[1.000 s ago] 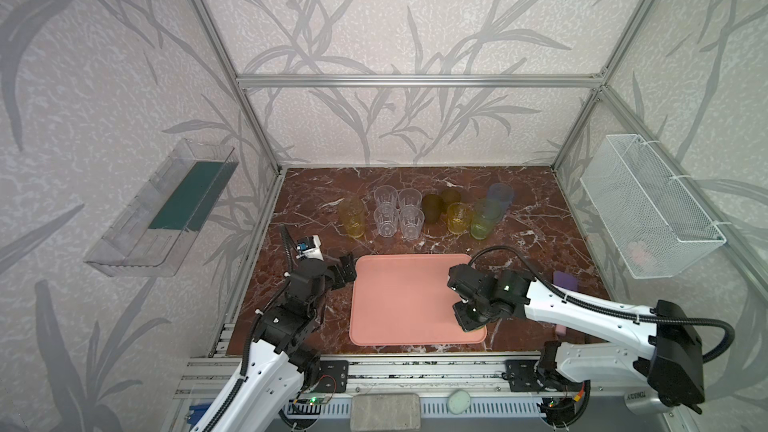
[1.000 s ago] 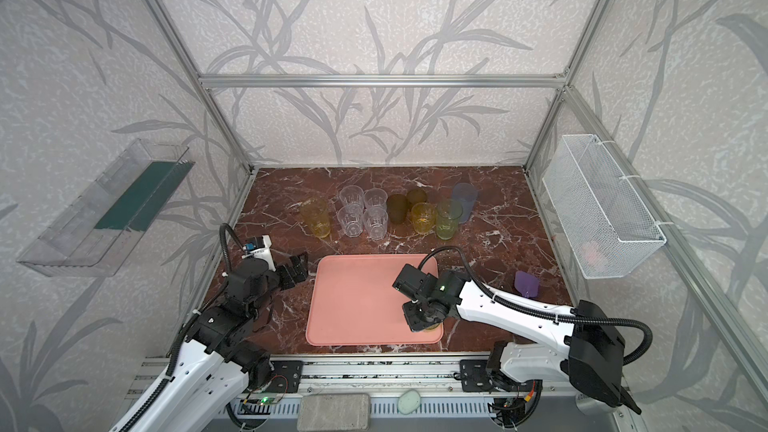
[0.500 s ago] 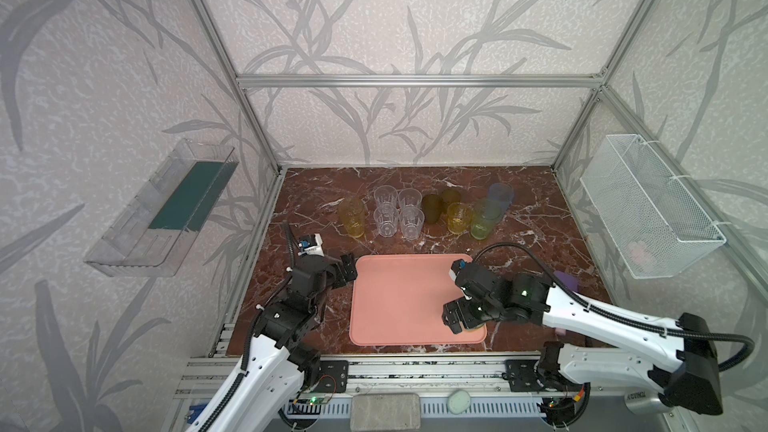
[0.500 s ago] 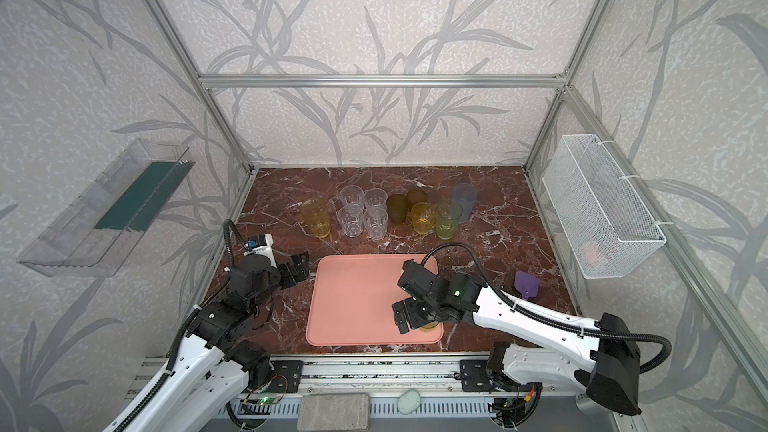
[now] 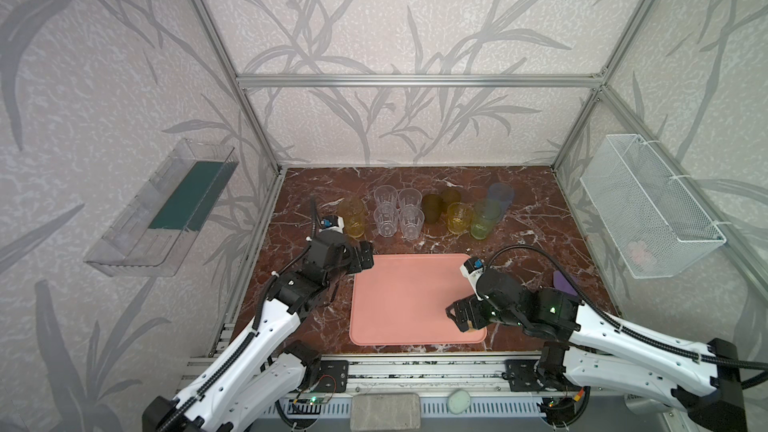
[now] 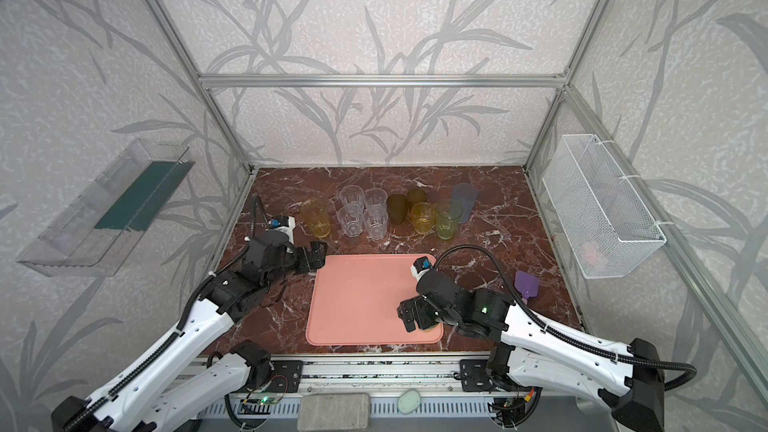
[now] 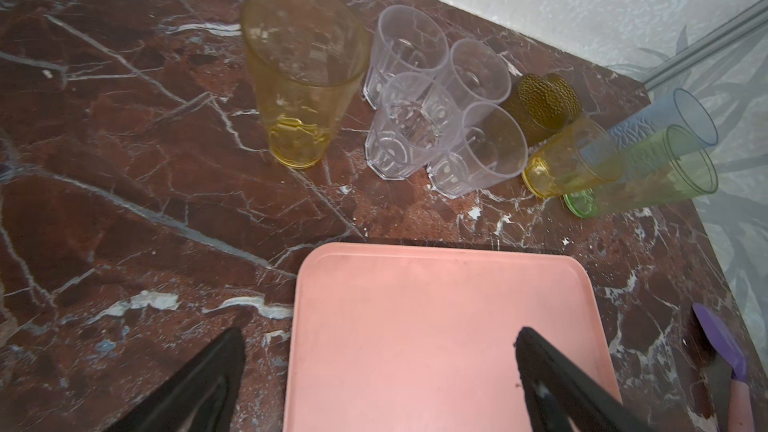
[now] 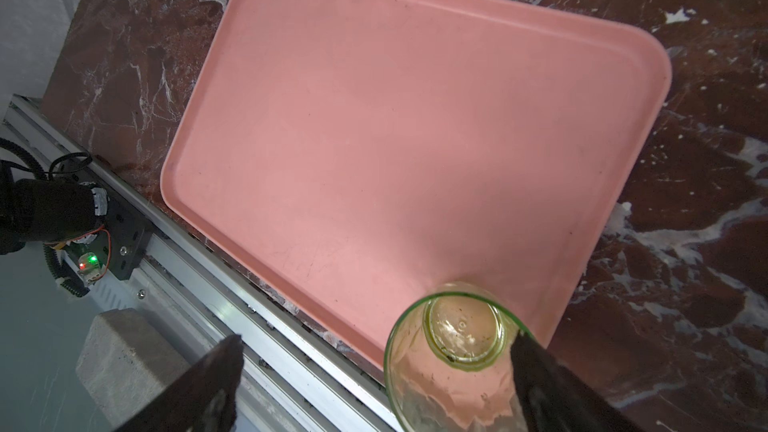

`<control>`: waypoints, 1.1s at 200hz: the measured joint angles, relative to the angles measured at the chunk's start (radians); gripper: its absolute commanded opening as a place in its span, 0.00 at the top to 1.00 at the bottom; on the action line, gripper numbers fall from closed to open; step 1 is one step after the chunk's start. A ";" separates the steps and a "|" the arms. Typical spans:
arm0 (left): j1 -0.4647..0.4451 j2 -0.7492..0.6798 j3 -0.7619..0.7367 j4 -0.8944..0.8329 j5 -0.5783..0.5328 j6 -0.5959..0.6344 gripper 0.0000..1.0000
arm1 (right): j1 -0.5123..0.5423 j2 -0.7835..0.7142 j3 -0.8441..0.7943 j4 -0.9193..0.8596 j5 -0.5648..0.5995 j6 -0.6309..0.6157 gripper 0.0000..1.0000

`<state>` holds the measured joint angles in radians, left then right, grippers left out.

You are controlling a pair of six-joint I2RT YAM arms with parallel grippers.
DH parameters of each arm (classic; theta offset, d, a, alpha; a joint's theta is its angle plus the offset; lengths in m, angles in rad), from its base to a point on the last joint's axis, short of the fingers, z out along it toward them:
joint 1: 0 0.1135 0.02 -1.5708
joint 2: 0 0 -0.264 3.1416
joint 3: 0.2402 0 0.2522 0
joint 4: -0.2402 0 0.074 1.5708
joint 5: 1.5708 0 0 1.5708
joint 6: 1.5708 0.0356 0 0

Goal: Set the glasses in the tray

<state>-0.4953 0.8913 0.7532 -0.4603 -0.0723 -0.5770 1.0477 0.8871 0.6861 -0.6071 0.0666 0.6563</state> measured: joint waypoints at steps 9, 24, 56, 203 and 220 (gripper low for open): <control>-0.023 0.036 0.029 -0.005 -0.003 0.002 0.01 | -0.003 -0.011 -0.008 0.011 0.000 0.000 0.01; -0.061 0.102 0.084 -0.015 -0.011 0.011 0.01 | -0.009 -0.027 -0.018 0.025 0.000 0.000 0.01; -0.129 0.264 0.222 -0.051 -0.059 0.056 0.01 | -0.012 -0.046 -0.022 0.037 0.010 -0.013 0.01; -0.173 0.754 0.600 -0.049 0.006 0.140 0.02 | -0.098 -0.204 -0.089 0.034 0.034 -0.016 0.01; -0.180 0.796 0.635 -0.052 0.008 0.142 0.05 | -0.098 -0.229 -0.104 0.028 0.039 -0.016 0.01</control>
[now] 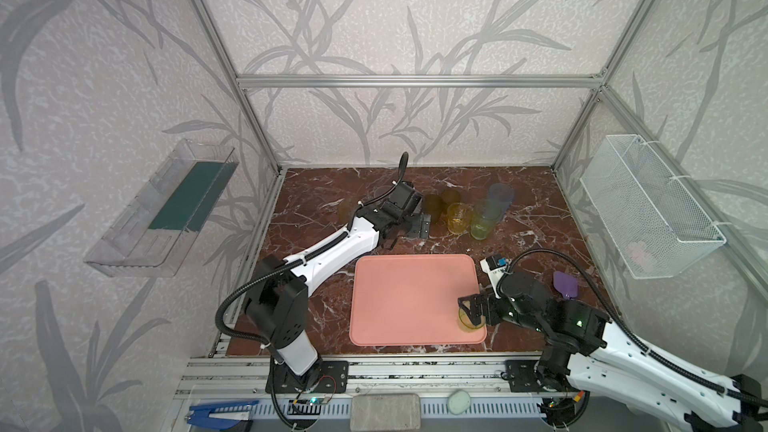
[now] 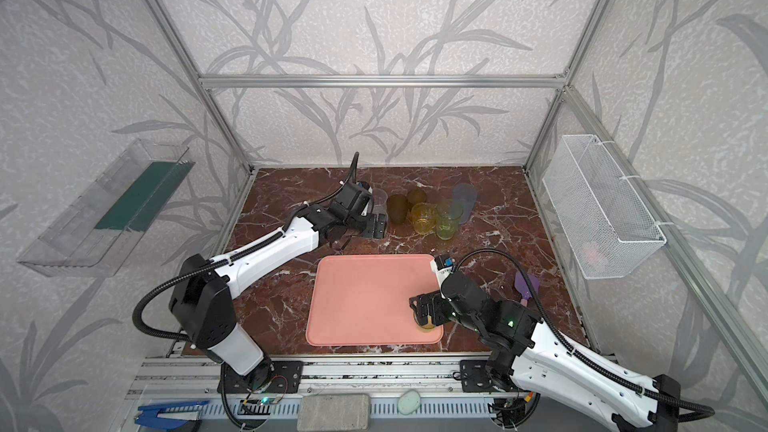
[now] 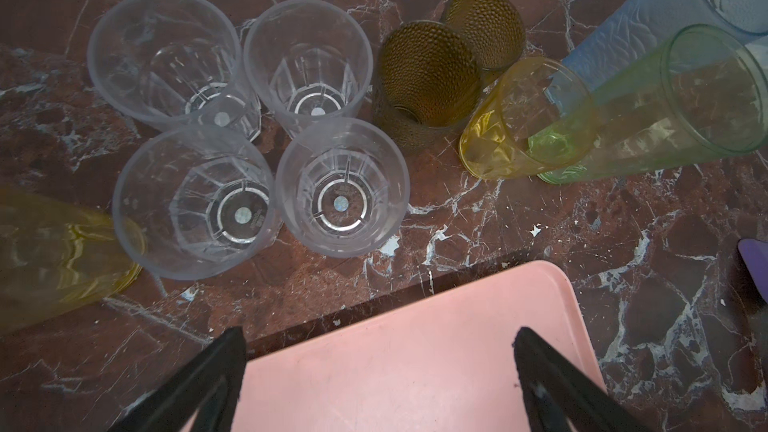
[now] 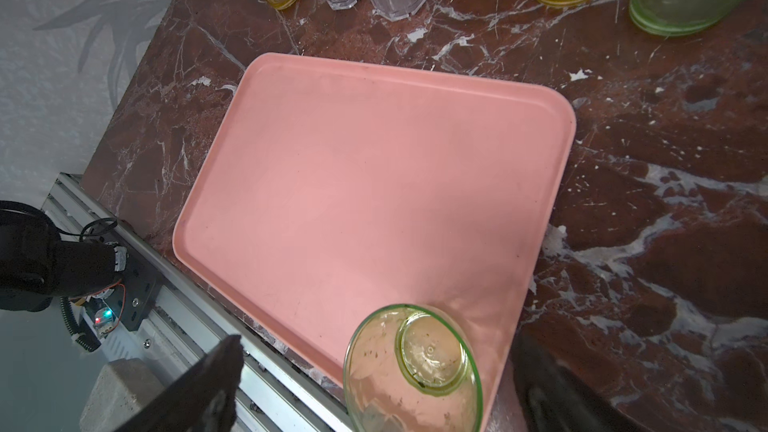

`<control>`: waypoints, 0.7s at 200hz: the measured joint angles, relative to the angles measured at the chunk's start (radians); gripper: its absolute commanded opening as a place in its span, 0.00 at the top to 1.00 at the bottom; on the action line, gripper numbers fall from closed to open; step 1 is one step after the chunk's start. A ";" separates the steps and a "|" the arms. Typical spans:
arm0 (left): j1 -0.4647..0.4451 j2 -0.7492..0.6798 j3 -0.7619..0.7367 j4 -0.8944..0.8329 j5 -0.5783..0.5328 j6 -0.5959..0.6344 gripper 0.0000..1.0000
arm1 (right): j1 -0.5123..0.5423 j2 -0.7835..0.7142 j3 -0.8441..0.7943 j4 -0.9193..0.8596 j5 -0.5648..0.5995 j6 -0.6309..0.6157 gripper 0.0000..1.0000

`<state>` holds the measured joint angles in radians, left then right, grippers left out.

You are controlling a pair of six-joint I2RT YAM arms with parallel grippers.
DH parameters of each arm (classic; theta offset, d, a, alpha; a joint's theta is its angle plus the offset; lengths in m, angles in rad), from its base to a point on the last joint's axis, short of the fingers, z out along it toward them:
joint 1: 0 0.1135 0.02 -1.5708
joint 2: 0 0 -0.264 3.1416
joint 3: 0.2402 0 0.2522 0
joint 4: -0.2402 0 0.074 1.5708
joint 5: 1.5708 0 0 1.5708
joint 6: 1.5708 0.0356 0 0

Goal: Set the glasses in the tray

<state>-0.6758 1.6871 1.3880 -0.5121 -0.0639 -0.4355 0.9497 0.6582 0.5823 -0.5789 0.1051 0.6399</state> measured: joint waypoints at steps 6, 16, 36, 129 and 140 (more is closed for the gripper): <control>-0.003 0.016 0.013 -0.004 -0.001 0.001 0.05 | 0.000 -0.007 -0.002 -0.002 0.002 0.000 0.01; -0.005 0.038 0.031 -0.010 -0.005 0.001 0.08 | 0.000 -0.014 -0.002 -0.007 0.007 0.000 0.01; -0.005 0.079 0.052 -0.017 -0.016 -0.002 0.11 | -0.001 -0.025 -0.002 -0.018 0.018 0.000 0.01; -0.013 0.195 0.158 -0.065 -0.034 0.039 0.19 | -0.001 -0.032 -0.010 -0.066 0.044 0.011 0.01; -0.018 0.202 0.172 -0.069 -0.039 0.049 0.19 | -0.001 -0.032 -0.014 -0.068 0.044 0.015 0.01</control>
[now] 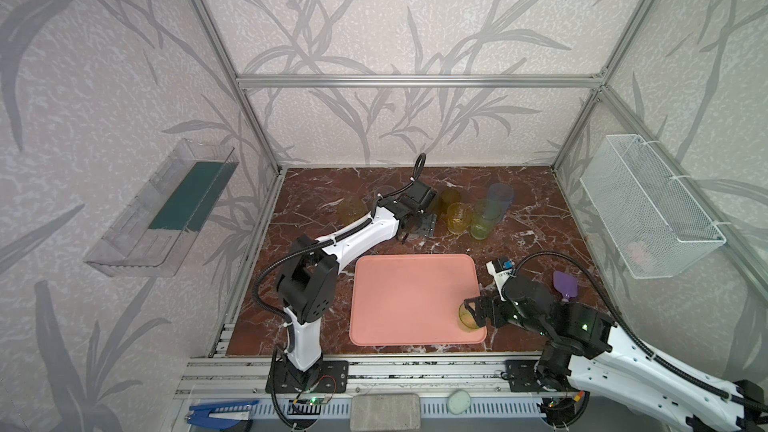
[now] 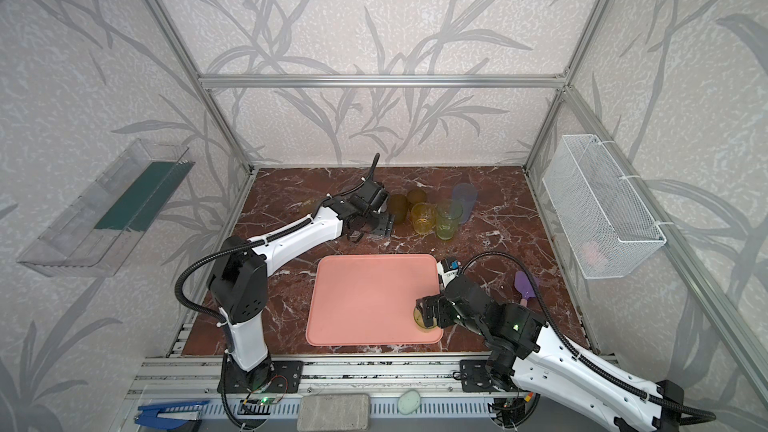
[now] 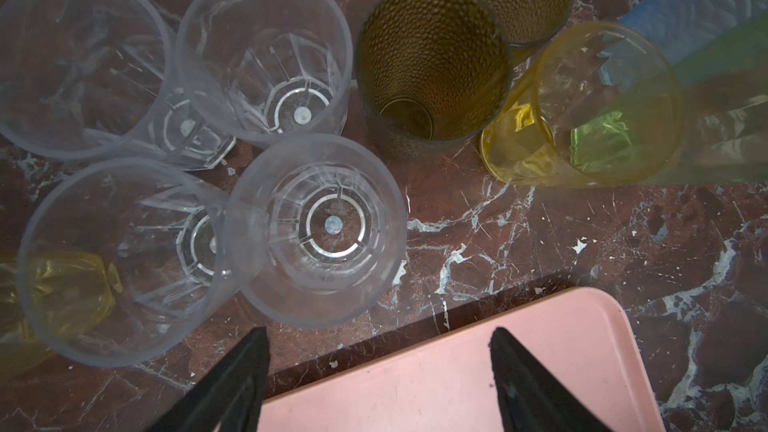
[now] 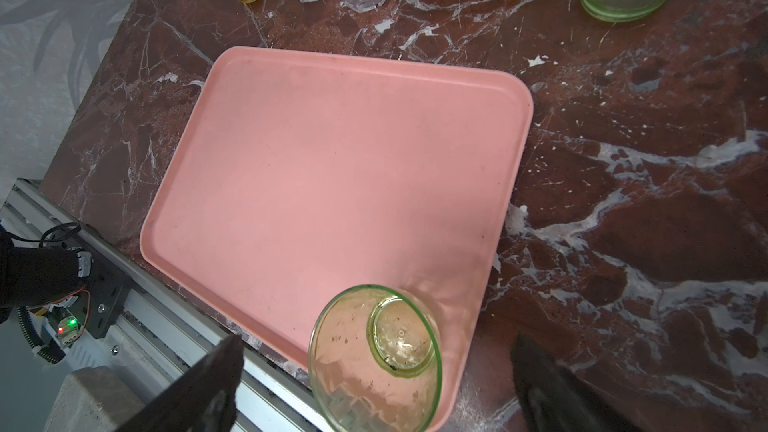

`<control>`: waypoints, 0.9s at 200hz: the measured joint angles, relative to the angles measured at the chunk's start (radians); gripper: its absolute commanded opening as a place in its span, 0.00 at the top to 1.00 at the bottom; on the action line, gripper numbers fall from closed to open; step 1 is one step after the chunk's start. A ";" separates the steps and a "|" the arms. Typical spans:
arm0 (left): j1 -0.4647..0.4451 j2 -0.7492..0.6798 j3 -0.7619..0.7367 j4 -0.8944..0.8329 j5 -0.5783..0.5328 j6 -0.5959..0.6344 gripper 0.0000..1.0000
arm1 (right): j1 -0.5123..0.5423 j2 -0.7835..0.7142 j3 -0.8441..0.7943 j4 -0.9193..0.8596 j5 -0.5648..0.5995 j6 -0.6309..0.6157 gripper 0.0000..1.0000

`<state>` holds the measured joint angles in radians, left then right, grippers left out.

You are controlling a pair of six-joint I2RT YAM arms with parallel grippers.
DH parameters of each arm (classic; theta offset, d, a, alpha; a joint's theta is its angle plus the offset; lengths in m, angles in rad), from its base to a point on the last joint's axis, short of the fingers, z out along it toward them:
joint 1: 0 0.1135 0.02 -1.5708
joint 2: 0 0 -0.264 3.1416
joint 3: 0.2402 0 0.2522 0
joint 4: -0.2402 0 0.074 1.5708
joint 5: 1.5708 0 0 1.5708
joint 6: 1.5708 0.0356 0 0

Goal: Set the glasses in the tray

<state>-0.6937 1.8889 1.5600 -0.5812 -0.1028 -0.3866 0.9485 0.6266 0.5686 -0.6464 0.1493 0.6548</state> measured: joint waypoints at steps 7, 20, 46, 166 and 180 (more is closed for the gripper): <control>-0.003 0.005 0.009 -0.003 -0.001 0.006 0.19 | -0.002 0.000 -0.002 -0.002 0.000 0.002 0.01; -0.006 0.014 0.024 -0.008 -0.001 0.015 0.19 | -0.003 0.000 -0.002 -0.006 0.000 0.005 0.01; -0.007 0.040 0.047 -0.011 -0.004 0.026 0.21 | -0.003 0.000 -0.002 -0.010 0.000 0.007 0.01; -0.007 0.219 0.237 -0.098 -0.053 0.019 0.31 | -0.006 -0.090 -0.021 -0.048 0.060 0.041 0.01; -0.007 0.222 0.238 -0.103 -0.053 0.020 0.37 | -0.006 -0.093 -0.023 -0.053 0.062 0.045 0.01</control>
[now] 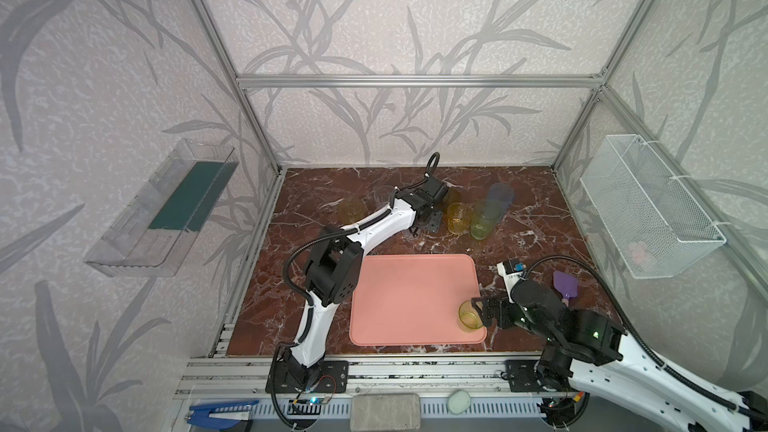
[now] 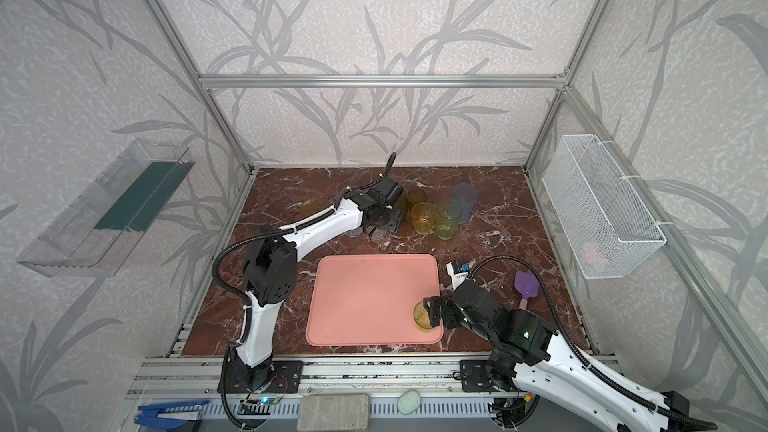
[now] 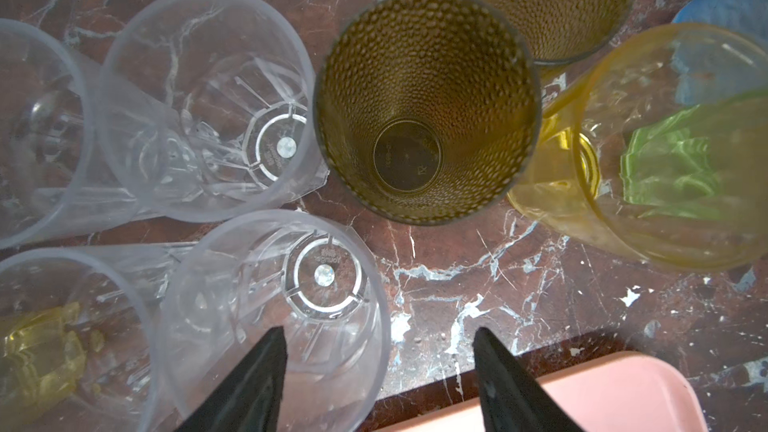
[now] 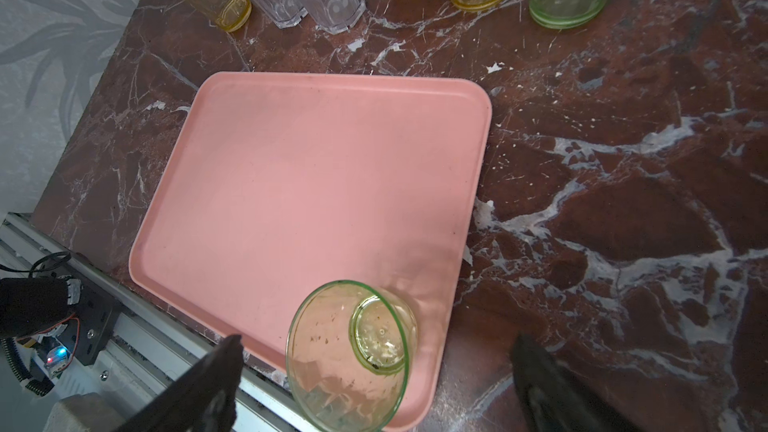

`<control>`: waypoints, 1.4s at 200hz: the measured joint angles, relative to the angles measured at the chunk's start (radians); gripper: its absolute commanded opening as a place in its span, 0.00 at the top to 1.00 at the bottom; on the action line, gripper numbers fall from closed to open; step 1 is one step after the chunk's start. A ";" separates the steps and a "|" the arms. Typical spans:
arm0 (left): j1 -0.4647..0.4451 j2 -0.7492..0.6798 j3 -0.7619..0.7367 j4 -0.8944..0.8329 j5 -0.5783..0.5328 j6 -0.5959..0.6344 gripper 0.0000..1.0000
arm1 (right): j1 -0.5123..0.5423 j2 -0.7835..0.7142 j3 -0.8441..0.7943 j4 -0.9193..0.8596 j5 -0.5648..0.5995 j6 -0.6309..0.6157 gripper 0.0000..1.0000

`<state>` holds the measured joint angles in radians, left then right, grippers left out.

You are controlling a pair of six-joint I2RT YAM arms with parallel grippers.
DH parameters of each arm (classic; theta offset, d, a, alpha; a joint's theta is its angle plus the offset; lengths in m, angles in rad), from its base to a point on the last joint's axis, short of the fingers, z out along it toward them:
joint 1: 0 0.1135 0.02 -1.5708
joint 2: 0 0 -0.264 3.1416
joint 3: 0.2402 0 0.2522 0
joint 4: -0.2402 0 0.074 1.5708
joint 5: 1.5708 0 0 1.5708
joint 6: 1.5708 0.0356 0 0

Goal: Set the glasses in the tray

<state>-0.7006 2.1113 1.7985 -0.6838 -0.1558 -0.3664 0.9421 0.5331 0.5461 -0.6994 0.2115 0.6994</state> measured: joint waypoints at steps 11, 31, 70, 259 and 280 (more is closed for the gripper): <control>0.000 0.002 0.000 -0.002 0.000 0.000 0.40 | 0.000 0.000 0.000 -0.004 0.002 0.002 0.01; 0.000 0.006 0.000 -0.001 0.000 0.001 0.44 | 0.000 0.000 -0.001 -0.009 0.007 0.005 0.01; 0.000 0.023 0.013 -0.005 0.000 0.005 0.56 | 0.000 0.000 -0.001 -0.010 0.016 0.007 0.01; 0.000 0.055 0.066 -0.074 -0.026 0.009 0.85 | -0.001 -0.007 0.000 -0.037 0.043 0.007 0.01; 0.000 0.055 0.066 -0.074 -0.027 0.010 0.86 | -0.002 -0.011 0.000 -0.040 0.045 0.007 0.01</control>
<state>-0.7006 2.1662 1.8641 -0.7574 -0.1825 -0.3565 0.9405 0.5217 0.5457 -0.7399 0.2569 0.7063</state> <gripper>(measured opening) 0.145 0.991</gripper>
